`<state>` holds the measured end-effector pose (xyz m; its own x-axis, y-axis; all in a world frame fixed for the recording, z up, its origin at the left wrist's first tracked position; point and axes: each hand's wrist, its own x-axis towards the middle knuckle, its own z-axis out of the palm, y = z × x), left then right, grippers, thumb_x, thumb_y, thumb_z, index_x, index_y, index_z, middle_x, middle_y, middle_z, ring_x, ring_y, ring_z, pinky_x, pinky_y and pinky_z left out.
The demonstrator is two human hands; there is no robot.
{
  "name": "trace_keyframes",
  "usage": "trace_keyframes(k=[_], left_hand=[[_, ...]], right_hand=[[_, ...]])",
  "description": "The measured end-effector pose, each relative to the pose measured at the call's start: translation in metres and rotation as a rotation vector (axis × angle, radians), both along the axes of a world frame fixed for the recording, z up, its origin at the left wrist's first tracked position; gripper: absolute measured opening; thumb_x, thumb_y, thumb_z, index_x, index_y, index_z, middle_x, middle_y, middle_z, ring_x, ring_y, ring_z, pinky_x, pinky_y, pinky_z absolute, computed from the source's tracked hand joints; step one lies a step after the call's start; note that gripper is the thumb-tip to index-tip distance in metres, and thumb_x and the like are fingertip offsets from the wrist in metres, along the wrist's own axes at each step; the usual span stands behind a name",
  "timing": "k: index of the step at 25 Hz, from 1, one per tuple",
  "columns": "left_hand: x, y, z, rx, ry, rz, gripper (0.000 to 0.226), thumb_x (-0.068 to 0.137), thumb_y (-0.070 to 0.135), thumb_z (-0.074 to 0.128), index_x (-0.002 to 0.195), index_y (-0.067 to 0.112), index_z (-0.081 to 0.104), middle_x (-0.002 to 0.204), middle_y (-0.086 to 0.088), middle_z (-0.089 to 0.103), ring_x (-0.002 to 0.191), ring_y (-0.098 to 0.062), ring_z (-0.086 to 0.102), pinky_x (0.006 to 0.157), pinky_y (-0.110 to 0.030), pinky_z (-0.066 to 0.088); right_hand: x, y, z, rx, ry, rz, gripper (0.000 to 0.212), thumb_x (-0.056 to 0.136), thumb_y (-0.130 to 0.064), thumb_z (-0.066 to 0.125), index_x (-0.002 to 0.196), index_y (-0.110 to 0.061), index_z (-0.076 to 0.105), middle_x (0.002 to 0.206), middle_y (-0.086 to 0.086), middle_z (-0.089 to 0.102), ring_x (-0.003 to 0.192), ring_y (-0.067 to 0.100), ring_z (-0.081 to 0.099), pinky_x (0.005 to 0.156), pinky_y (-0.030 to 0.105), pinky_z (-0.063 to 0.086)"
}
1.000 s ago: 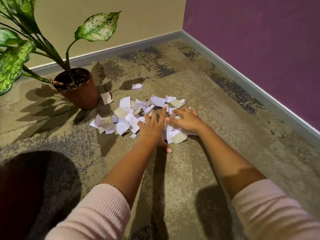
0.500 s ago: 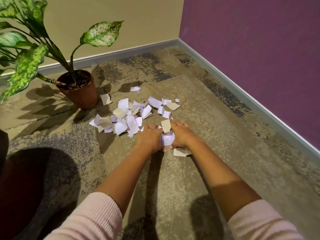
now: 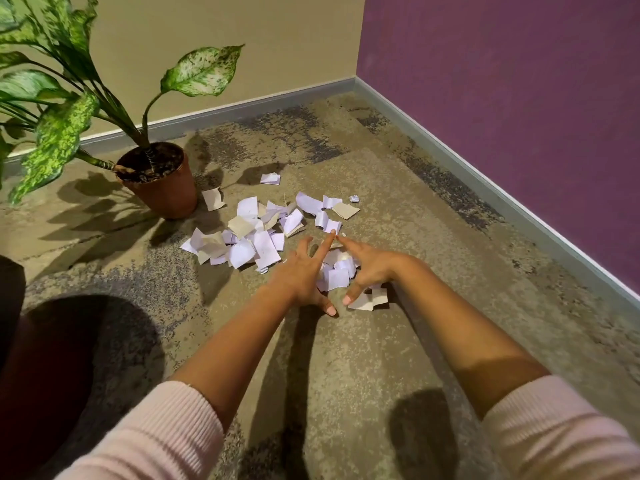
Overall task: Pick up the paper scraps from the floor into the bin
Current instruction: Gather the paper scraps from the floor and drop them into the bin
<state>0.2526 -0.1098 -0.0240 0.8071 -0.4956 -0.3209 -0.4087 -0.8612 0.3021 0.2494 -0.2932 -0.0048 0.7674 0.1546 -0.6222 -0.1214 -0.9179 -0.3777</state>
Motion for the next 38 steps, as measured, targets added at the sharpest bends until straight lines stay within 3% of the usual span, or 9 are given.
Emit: trace_keyframes(k=[4, 7, 11, 17, 20, 22, 26, 32, 38], left_hand=[[0.010, -0.014, -0.007, 0.220, -0.063, -0.064, 0.129, 0.057, 0.057, 0.085, 0.152, 0.040, -0.001, 0.155, -0.010, 0.018, 0.138, -0.038, 0.025, 0.104, -0.055, 0.041], [0.020, -0.015, -0.008, 0.213, -0.048, -0.069, 0.103, 0.064, 0.058, 0.079, 0.149, 0.042, 0.023, 0.147, -0.003, 0.036, 0.130, -0.031, 0.033, 0.100, -0.047, 0.043], [0.022, -0.012, -0.010, 0.159, -0.065, -0.060, 0.083, 0.071, 0.054, 0.075, 0.144, 0.043, 0.037, 0.139, -0.001, 0.044, 0.124, -0.028, 0.040, 0.095, -0.043, 0.045], [0.019, -0.010, -0.007, 0.055, -0.102, 0.040, 0.060, 0.072, 0.038, 0.080, 0.128, 0.034, 0.060, 0.121, -0.003, 0.054, 0.119, -0.027, 0.048, 0.082, -0.039, 0.047], [0.016, -0.009, -0.006, 0.012, -0.126, 0.070, 0.052, 0.073, 0.028, 0.079, 0.123, 0.026, 0.064, 0.115, -0.005, 0.057, 0.116, -0.028, 0.050, 0.079, -0.038, 0.046], [0.013, -0.009, -0.007, 0.001, -0.139, 0.093, 0.050, 0.072, 0.022, 0.080, 0.120, 0.023, 0.066, 0.114, -0.005, 0.058, 0.114, -0.028, 0.051, 0.077, -0.039, 0.047], [0.008, -0.011, -0.004, -0.024, -0.144, 0.136, 0.044, 0.070, 0.018, 0.081, 0.113, 0.018, 0.069, 0.111, -0.006, 0.059, 0.106, -0.029, 0.055, 0.074, -0.038, 0.049], [-0.001, -0.009, -0.005, -0.125, -0.132, 0.221, 0.022, 0.073, 0.013, 0.074, 0.095, 0.014, 0.071, 0.101, -0.008, 0.066, 0.094, -0.026, 0.060, 0.063, -0.031, 0.041], [-0.018, 0.006, 0.004, -0.324, -0.039, 0.488, 0.013, 0.074, 0.003, 0.066, 0.083, 0.012, 0.070, 0.090, -0.009, 0.069, 0.088, -0.027, 0.063, 0.066, -0.035, 0.050]], right_hand=[[-0.010, 0.024, -0.010, -0.419, 0.072, 0.185, 0.139, 0.065, -0.022, 0.088, 0.146, -0.039, -0.023, 0.156, 0.008, -0.031, 0.149, 0.035, -0.008, 0.110, 0.052, 0.034], [-0.011, 0.029, -0.010, -0.493, 0.006, 0.227, 0.131, 0.065, -0.018, 0.088, 0.150, -0.039, -0.010, 0.159, 0.012, -0.019, 0.148, 0.037, -0.006, 0.105, 0.050, 0.040], [-0.007, 0.020, -0.005, -0.427, -0.066, 0.222, 0.115, 0.066, -0.018, 0.087, 0.151, -0.040, 0.012, 0.158, 0.011, 0.013, 0.145, 0.037, 0.008, 0.106, 0.050, 0.039], [-0.010, 0.012, -0.004, -0.270, -0.200, 0.073, 0.080, 0.074, -0.007, 0.078, 0.141, -0.035, 0.044, 0.129, 0.010, 0.052, 0.127, 0.030, 0.038, 0.093, 0.037, 0.047], [-0.015, 0.014, -0.007, -0.233, -0.331, -0.019, 0.047, 0.087, -0.003, 0.059, 0.128, -0.025, 0.062, 0.119, 0.016, 0.059, 0.118, 0.032, 0.050, 0.090, 0.034, 0.050], [-0.021, 0.019, -0.009, -0.244, -0.396, -0.077, 0.037, 0.092, -0.006, 0.051, 0.123, -0.020, 0.066, 0.116, 0.019, 0.062, 0.115, 0.035, 0.053, 0.090, 0.035, 0.050], [-0.029, 0.027, -0.014, -0.244, -0.457, -0.174, 0.028, 0.093, -0.010, 0.055, 0.117, -0.014, 0.069, 0.114, 0.018, 0.065, 0.113, 0.034, 0.054, 0.091, 0.035, 0.051], [-0.038, 0.024, -0.016, -0.189, -0.522, -0.264, 0.028, 0.084, 0.006, 0.057, 0.104, -0.009, 0.071, 0.110, 0.014, 0.063, 0.102, 0.035, 0.061, 0.084, 0.037, 0.051], [-0.041, 0.018, -0.020, -0.014, -0.357, -0.678, 0.013, 0.075, -0.013, 0.071, 0.087, -0.018, 0.074, 0.090, 0.009, 0.071, 0.077, 0.027, 0.067, 0.070, 0.032, 0.056]])
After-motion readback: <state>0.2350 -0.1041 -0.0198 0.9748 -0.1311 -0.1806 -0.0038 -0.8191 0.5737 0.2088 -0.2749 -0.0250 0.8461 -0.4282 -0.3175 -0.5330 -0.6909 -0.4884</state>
